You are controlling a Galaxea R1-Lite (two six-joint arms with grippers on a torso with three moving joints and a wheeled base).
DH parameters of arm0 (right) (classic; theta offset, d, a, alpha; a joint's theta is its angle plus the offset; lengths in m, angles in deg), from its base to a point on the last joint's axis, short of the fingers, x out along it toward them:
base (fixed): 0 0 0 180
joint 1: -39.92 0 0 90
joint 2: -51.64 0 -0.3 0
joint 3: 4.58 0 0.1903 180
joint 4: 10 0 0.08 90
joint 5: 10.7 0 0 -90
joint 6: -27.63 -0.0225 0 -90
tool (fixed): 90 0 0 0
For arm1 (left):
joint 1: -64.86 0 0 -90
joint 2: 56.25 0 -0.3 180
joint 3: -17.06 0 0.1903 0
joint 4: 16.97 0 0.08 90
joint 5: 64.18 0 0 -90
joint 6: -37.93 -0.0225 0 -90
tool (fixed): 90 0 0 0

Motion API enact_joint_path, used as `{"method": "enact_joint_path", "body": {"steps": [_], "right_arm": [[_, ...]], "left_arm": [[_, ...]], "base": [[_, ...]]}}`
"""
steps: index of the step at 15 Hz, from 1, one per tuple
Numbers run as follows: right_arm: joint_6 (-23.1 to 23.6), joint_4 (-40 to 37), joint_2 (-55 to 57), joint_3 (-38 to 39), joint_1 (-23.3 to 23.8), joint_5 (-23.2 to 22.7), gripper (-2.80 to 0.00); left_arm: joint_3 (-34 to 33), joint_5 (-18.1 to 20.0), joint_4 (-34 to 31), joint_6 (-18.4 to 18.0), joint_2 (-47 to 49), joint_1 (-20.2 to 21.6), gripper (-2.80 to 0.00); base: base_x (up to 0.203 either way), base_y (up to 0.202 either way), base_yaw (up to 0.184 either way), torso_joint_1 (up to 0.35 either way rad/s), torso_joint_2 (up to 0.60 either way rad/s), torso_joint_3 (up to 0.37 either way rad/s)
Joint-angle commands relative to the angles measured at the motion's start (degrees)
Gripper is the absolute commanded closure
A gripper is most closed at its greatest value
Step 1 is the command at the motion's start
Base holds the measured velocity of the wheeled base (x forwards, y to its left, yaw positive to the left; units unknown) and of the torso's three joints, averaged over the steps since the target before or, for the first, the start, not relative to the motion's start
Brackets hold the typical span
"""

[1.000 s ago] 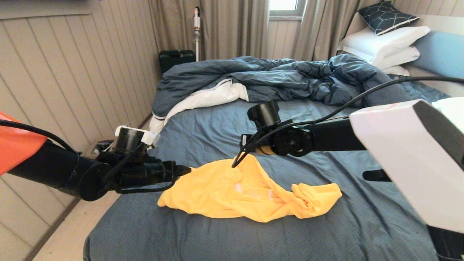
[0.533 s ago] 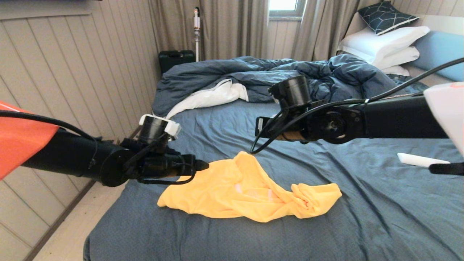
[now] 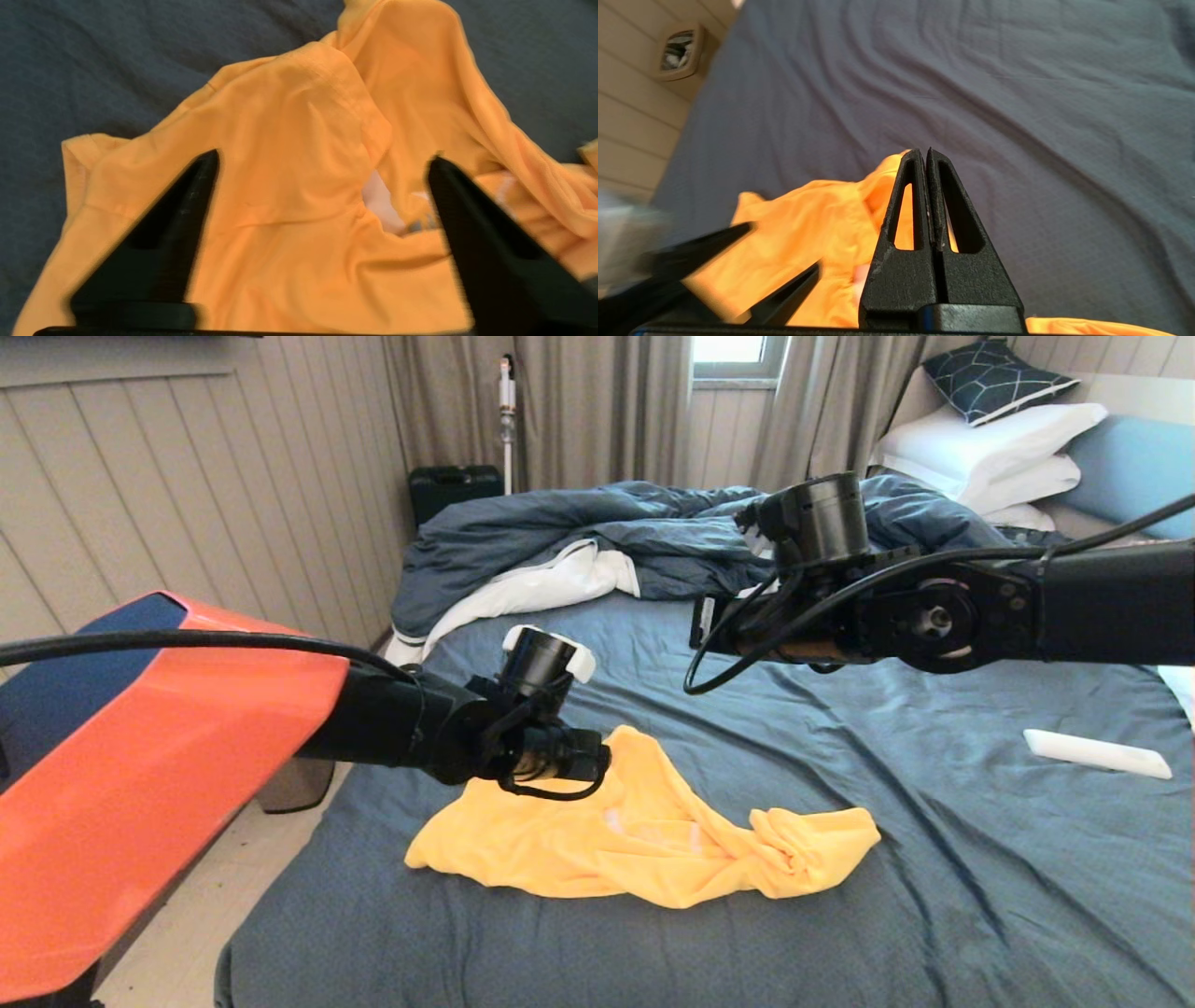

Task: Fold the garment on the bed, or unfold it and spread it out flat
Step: Unford the yellow T-shirt

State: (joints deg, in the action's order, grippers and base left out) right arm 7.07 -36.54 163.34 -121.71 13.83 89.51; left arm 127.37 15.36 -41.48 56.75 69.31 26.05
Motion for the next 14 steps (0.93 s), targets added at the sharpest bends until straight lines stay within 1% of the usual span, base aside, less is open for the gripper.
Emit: {"method": "enact_joint_path", "body": {"steps": [1, 3, 6, 8, 9, 10, 14], "right_arm": [[-0.10, -0.07, -1.35, 0.08, 1.07, -0.32, 0.00], [-0.02, -0.08, -1.67, -0.27, 2.10, -1.85, 0.00], [-0.01, 0.01, -1.33, -0.60, 2.36, -1.86, 0.00], [-0.01, 0.01, -0.44, -0.71, 2.36, -1.94, 0.00], [-0.01, 0.01, -0.44, -0.71, 2.36, -1.94, 0.00], [-0.01, 0.03, -0.52, -0.71, 2.36, -1.94, 0.00], [-0.01, 0.02, -0.08, -0.62, 2.27, -1.94, 0.00]], "left_arm": [[1.18, -0.51, -0.08, 0.07, 2.95, -1.82, 0.00], [1.94, -0.99, -0.37, 0.10, 3.45, -3.88, 0.00], [3.04, -3.76, -1.34, -0.21, 3.40, -7.14, 0.00], [4.90, -5.16, -2.16, -0.53, 4.72, -8.51, 0.00], [6.37, -6.52, -2.25, -0.49, 5.55, -8.64, -2.80], [7.59, -8.38, -2.57, -0.57, 6.26, -8.65, -2.80], [9.95, -8.69, -3.60, -0.59, 9.29, -8.62, -2.80]], "base": [[0.000, 0.000, 0.000, 0.000, 0.00, 0.000], [0.000, 0.000, 0.000, 0.000, 0.00, 0.000], [0.000, 0.000, 0.000, 0.000, 0.00, 0.000], [0.000, 0.000, 0.000, 0.000, 0.00, 0.000], [0.000, 0.000, 0.000, 0.000, 0.00, 0.000], [0.000, 0.000, 0.000, 0.000, 0.00, 0.000], [0.000, 0.000, 0.000, 0.000, 0.00, 0.000]]}}
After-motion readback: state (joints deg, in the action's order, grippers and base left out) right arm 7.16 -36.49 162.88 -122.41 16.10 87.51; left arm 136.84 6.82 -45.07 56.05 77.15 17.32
